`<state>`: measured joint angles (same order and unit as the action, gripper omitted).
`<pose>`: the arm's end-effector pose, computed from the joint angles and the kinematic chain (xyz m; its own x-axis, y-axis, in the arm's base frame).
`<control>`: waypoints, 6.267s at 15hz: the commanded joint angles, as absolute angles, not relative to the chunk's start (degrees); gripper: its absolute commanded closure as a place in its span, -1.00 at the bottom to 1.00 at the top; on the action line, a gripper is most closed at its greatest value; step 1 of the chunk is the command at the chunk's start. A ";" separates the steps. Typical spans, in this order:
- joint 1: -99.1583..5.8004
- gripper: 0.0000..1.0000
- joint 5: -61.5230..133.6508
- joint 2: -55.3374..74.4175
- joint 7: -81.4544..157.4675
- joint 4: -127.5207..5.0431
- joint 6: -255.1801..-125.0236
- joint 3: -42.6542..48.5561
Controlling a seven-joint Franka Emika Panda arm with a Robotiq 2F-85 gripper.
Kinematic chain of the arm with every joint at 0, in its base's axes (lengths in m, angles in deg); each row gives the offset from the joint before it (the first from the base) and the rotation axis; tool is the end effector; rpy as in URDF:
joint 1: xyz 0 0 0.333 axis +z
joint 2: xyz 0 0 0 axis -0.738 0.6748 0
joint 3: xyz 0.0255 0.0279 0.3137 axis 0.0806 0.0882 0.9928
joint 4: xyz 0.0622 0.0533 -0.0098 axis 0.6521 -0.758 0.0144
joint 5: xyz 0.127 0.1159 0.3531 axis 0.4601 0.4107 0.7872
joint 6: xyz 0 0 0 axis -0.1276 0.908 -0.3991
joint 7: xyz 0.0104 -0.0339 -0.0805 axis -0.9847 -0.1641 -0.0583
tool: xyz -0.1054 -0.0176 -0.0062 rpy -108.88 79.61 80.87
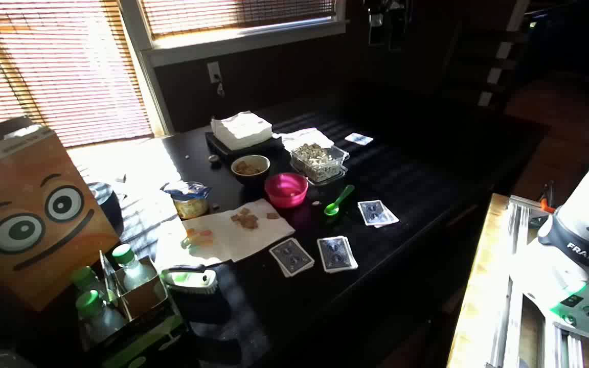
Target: Put the white object on the green spoon, then put the spoon in the pink bowl
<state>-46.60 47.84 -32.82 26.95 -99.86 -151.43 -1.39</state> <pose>0.3966 -0.0417 0.5127 0.9899 -0.0079 -0.1416 -0.0403 -0.9729 -0.2276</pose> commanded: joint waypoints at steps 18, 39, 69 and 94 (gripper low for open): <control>-48.53 -1.00 39.82 -20.82 35.99 -107.29 -186.56 6.07; -49.41 -1.00 28.49 5.81 63.15 -95.43 -203.93 1.68; -47.24 -1.00 45.26 21.28 73.48 -90.20 -209.74 -4.25; -47.21 -0.95 45.62 21.96 80.44 -90.26 -212.66 -5.41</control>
